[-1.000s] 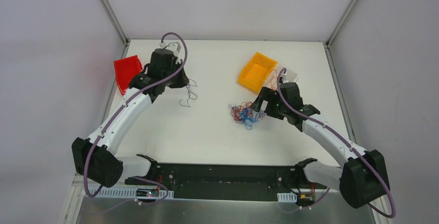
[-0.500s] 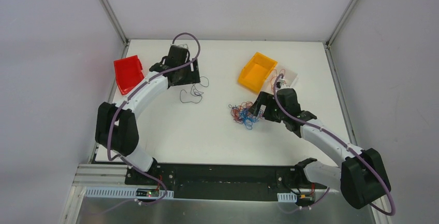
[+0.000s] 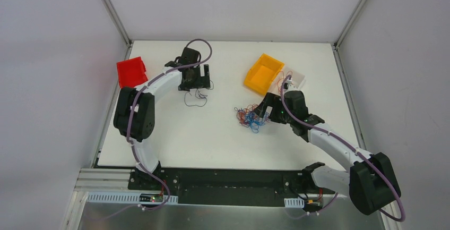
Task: Untangle the cables
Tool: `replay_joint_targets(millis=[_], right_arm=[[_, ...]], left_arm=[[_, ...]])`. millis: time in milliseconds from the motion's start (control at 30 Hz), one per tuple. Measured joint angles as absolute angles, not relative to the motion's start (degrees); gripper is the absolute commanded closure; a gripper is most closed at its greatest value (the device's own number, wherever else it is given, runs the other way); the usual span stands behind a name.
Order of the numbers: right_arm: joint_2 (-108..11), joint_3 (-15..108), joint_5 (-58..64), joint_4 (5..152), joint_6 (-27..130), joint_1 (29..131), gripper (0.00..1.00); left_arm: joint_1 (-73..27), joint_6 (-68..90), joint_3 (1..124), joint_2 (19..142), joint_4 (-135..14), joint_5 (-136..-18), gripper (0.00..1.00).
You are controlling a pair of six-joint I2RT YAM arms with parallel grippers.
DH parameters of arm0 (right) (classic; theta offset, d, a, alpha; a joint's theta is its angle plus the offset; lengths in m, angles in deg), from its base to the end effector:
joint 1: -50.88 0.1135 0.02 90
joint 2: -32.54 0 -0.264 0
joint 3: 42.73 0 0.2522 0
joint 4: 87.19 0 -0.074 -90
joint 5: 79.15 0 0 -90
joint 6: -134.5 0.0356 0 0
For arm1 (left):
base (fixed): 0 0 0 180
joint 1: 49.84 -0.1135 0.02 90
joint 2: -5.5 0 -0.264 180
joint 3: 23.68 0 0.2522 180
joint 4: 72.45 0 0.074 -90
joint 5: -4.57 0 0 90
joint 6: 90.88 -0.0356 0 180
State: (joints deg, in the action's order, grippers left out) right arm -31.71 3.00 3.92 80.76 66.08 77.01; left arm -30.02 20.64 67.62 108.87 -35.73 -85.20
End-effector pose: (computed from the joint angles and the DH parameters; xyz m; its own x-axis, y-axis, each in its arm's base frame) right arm 0.2123 0.1089 0.2156 -0.6197 0.1027 -0.7781 -0.3253 0.8686 0.3737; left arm 0.3761 -0.1357 0.2352 -0.7837 -0.1075 -0.6118 0.0581 0.9679 -0.2445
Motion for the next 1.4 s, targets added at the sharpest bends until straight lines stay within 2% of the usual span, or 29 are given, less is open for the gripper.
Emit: replay_joint_targets(millis=[167, 367, 467, 567, 667, 900, 933, 1033, 1400], right_arm=[[-31.71, 2.97, 3.92, 81.00, 66.08, 77.01, 0.01], [-31.58, 2.78, 3.94, 81.02, 66.10, 77.01, 0.01], [-31.18, 2.38, 3.96, 81.04, 66.10, 77.01, 0.01], [-30.64, 2.10, 4.00, 81.04, 66.08, 77.01, 0.01], [-30.05, 2.08, 4.09, 81.09, 66.08, 77.01, 0.01], [-29.52, 1.95, 4.13, 81.48, 66.10, 77.01, 0.01], [-29.44, 1.82, 4.13, 81.53, 66.08, 77.01, 0.01], [-29.33, 1.29, 4.13, 81.83, 66.13, 77.01, 0.01], [-29.30, 1.12, 4.09, 82.40, 66.32, 77.01, 0.01]], left_arm=[[-30.02, 19.96, 70.50, 115.47, -33.87, -85.00, 0.02], [-30.02, 20.53, 71.70, 119.47, -31.53, -84.89, 0.27], [-30.09, 20.90, 71.70, 119.65, -31.25, -84.41, 0.47], [-30.07, 21.14, 71.68, 119.71, -31.01, -83.67, 0.63], [-30.07, 21.25, 71.66, 119.71, -30.83, -82.57, 0.68], [-30.13, 21.71, 70.76, 119.71, -31.20, -81.85, 0.73], [-30.18, 21.78, 70.72, 119.71, -31.27, -81.83, 0.76], [-30.20, 22.26, 70.63, 119.71, -31.29, -81.85, 1.00], [-30.39, 20.95, 69.36, 117.05, -28.89, -85.61, 1.00]])
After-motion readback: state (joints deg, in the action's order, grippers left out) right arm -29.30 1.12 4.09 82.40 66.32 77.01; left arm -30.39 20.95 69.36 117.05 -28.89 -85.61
